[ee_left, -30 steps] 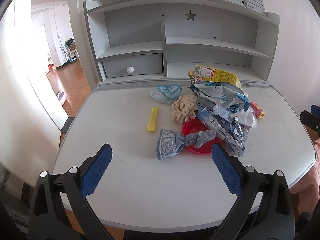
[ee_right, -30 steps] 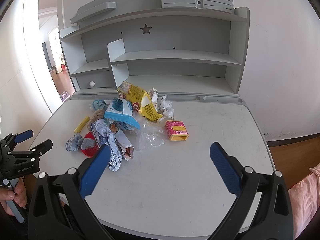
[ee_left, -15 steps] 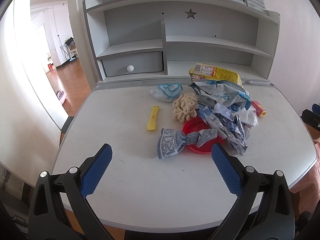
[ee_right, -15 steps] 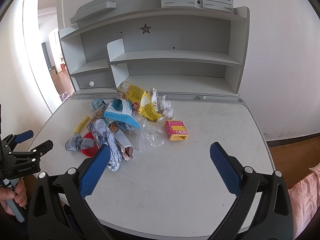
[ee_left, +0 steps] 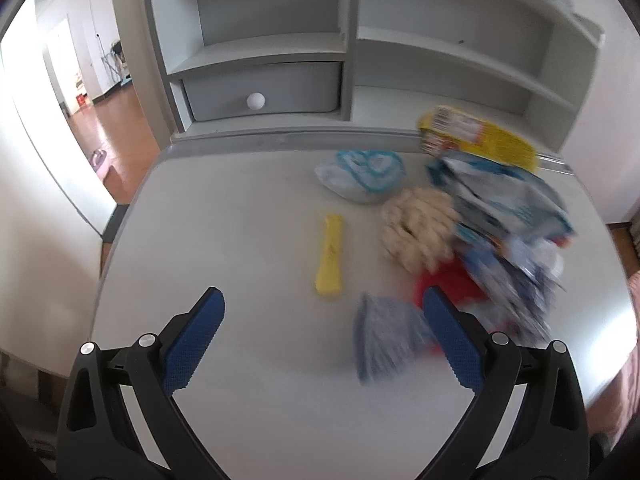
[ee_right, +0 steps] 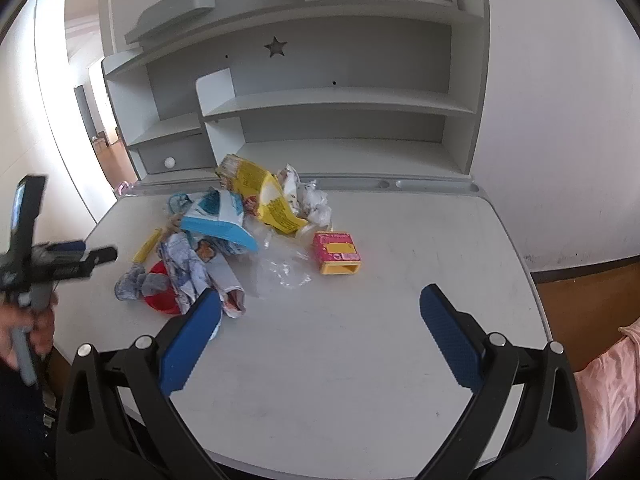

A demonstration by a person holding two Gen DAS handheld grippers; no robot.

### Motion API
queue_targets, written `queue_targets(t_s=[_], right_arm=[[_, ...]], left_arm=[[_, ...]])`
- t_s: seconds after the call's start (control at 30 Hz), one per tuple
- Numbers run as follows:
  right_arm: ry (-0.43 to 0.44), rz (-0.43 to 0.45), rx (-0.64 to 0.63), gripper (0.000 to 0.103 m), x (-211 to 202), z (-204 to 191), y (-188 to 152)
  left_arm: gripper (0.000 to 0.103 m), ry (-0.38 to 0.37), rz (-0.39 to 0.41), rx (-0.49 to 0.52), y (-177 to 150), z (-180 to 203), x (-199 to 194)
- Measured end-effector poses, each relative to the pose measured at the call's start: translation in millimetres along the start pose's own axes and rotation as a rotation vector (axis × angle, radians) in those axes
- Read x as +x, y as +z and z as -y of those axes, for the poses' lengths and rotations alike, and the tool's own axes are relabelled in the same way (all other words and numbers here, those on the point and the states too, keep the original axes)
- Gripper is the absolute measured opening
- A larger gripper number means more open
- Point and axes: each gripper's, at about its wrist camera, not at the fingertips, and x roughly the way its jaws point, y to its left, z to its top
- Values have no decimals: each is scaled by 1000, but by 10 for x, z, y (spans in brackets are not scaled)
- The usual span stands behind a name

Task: Collect trash
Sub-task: 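Grasp the yellow plastic stick with the left tool while the right tool grasps the pink box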

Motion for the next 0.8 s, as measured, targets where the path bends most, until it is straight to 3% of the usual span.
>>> queue_targets(t_s=[0.13, 0.2, 0.27, 0.37, 0.47, 0.57, 0.67, 0.8], right_arm=[[-2, -24, 12, 96, 83, 101, 2], [3, -34, 18, 96, 130, 153, 18], [-3, -46, 19, 96, 204, 213, 61], [-12, -86, 5, 96, 380, 284, 169], [12, -132, 0, 96, 625, 333, 310], [56, -181, 9, 96, 884, 351, 418], [63, -219, 12, 88, 1100, 348, 493], [85, -279, 22, 87, 1359, 358, 553]], left_arm=[[92, 4, -59, 37, 158, 41, 325], [76, 14, -94, 46, 178, 33, 467], [69, -1, -128, 38, 185, -2, 591], [48, -34, -166, 26, 192, -42, 712], [35, -34, -159, 59, 188, -27, 729], [13, -46, -149, 82, 176, -29, 706], [12, -74, -135, 76, 168, -95, 656], [12, -96, -97, 74, 172, -181, 473]])
